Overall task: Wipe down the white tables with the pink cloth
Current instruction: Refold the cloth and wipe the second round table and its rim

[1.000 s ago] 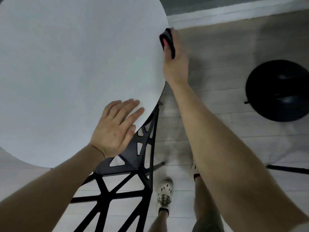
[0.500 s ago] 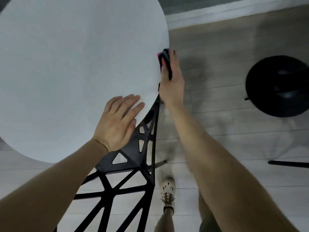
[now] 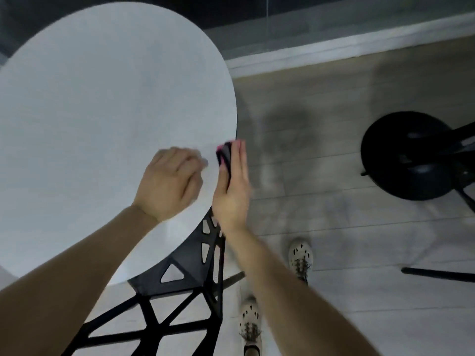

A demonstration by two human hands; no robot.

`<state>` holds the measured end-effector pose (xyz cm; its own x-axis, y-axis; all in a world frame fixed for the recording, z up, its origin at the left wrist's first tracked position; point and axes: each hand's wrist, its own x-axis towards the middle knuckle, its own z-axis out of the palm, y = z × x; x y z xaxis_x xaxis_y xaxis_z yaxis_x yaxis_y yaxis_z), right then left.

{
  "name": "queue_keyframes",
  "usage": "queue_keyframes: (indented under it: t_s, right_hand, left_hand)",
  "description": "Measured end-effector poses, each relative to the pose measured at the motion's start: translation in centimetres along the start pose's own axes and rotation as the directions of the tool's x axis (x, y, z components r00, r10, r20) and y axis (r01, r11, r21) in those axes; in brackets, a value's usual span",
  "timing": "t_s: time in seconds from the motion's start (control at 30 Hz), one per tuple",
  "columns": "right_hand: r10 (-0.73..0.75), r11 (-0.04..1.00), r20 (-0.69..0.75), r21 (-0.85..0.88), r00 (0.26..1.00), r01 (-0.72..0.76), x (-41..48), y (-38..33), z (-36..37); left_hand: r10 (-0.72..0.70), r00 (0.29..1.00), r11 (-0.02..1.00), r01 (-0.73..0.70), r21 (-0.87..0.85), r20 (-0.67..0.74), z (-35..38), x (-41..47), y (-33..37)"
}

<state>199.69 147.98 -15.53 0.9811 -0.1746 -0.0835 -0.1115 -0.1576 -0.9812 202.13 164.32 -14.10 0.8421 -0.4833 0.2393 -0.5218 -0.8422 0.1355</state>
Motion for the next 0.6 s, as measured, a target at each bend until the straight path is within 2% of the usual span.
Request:
queue_keyframes:
  t_s: [0.1, 0.17, 0.23, 0.3, 0.4, 0.47, 0.6]
  right_hand:
    - [-0.036, 0.997, 0.109, -0.07, 0.993, 0.044, 12.8, -0.8, -0.4]
    - [-0.052, 0.995, 0.189, -0.069, 0.981, 0.066, 17.7, -1.5, -0.3]
    - [-0.074, 0.996, 0.187, -0.039, 0.98, 0.083, 18.0, -1.6, -0.1]
    - [-0.07, 0.997, 0.139, -0.009, 0.988, 0.072, 14.7, -0.8, -0.8]
    - [-0.033, 0.999, 0.208, -0.023, 0.978, 0.039, 8.4, 0.6, -3.0]
    - [-0.027, 0.997, 0.269, -0.065, 0.963, 0.046, 7.4, 0.4, -3.9]
    - [-0.028, 0.999, 0.283, -0.031, 0.959, 0.038, 18.9, -1.5, -0.5]
  left_hand:
    - [-0.274, 0.95, 0.954, 0.289, 0.085, -0.149, 2.4, 6.2, -2.8]
    - [-0.38, 0.911, 0.9, 0.404, 0.161, -0.162, 3.9, 9.9, -5.0]
    - [-0.459, 0.877, 0.849, 0.481, 0.22, -0.144, 5.0, 12.8, -6.9]
    - [-0.532, 0.83, 0.807, 0.557, 0.197, -0.169, 5.8, 14.0, -7.8]
    - [-0.535, 0.82, 0.805, 0.568, 0.171, -0.206, 6.2, 13.8, -7.7]
    - [-0.532, 0.825, 0.807, 0.562, 0.178, -0.192, 6.3, 13.7, -7.9]
    - [-0.545, 0.823, 0.803, 0.568, 0.182, -0.161, 6.2, 13.6, -8.1]
